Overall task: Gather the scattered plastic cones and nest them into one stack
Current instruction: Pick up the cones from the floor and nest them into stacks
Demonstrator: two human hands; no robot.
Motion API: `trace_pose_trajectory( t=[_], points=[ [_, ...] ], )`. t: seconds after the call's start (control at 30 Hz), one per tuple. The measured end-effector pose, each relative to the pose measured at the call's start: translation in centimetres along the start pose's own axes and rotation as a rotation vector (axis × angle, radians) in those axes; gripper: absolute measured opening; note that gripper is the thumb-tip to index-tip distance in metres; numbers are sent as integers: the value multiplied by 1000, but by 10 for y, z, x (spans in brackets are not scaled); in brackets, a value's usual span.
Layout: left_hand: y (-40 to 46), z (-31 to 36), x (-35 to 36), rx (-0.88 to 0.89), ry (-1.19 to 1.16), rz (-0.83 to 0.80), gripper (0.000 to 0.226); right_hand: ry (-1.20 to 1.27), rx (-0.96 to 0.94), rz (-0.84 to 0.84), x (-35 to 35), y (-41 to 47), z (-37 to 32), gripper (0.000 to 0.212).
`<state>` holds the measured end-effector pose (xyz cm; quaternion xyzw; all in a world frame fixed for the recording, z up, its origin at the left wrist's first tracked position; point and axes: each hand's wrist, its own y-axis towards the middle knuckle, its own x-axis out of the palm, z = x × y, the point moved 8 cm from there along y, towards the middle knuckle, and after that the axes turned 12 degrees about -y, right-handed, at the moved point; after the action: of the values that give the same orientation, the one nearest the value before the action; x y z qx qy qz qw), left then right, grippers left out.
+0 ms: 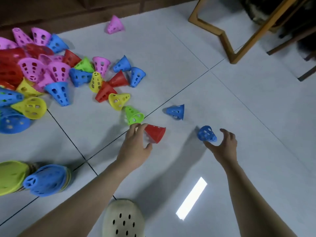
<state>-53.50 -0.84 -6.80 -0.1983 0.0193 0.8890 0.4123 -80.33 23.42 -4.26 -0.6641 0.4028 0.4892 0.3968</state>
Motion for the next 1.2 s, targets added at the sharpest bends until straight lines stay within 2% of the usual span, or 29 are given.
trace_pose_trajectory(
  t=[0.1,0.23,0.33,0.47,0.53,0.63,0.83,0.9,1.03,1.2],
  points=[
    [27,3,22,129,192,-101,79,-52,-40,-112,9,14,10,95],
    [44,-1,42,148,425,-278,95,-59,-68,-188,16,32,5,98],
    [29,-13,39,120,441,-221,81,-20,-94,-232,23,33,-6,85],
    [0,-32,31,182,443,-77,45,56,-79,-282,43,17,-20,56],
    [-7,-35,32,185,455,-57,46,136,-61,-286,53,5,-29,44],
    [-8,-32,41,154,461,-111,54,250,-52,-311,67,-21,-52,32],
    [-2,-31,46,121,474,-159,43,297,-174,-457,86,-66,-88,26],
    [-2,-34,33,64,421,-173,41,307,-182,-451,80,-71,-87,23],
    [-16,-34,-6,-121,97,-180,26,383,-198,-401,63,-78,-101,15],
    [-64,6,-79,-230,-330,70,16,527,-265,-393,43,-101,-161,19]
  ],
)
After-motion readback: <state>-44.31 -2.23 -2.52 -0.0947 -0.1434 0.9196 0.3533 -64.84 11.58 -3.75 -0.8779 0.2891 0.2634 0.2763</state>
